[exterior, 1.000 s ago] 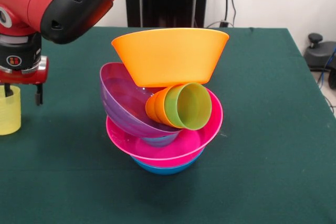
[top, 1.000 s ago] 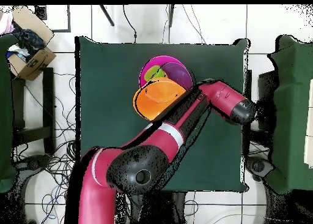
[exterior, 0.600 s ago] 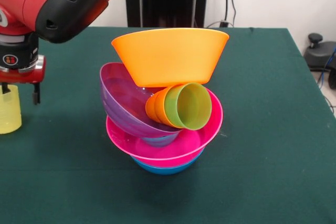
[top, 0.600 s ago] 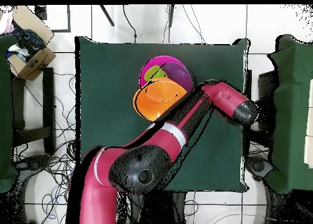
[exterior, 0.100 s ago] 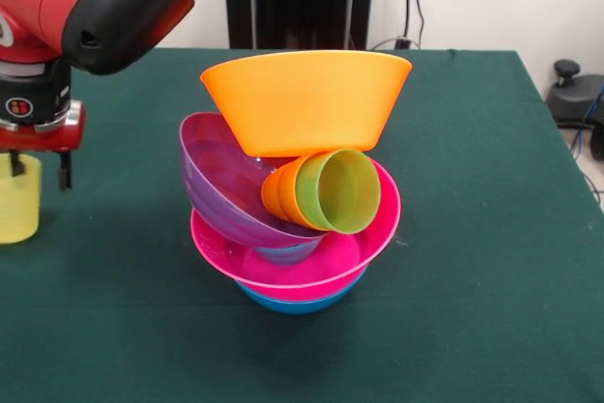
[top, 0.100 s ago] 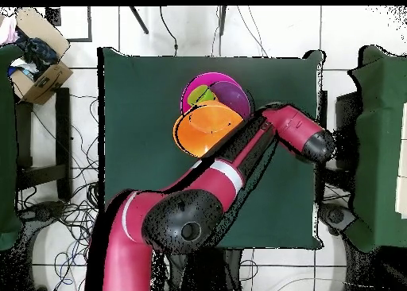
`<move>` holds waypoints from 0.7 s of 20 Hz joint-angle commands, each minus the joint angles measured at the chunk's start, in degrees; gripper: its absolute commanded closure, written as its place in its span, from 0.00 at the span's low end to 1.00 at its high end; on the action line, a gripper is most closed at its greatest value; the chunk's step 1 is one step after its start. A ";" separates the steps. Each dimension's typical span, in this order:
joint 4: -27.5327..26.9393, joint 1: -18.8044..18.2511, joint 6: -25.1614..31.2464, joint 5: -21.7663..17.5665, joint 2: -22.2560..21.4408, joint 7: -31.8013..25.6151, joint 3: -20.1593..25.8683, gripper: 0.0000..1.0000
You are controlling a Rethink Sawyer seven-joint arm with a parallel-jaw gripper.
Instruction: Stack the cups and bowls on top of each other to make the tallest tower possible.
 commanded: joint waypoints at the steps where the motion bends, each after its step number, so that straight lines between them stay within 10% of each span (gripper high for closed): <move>1: 0.86 -0.29 3.65 3.78 -1.46 -7.86 10.66 1.00; 14: 4.31 0.56 1.78 2.84 -3.79 -8.65 8.43 1.00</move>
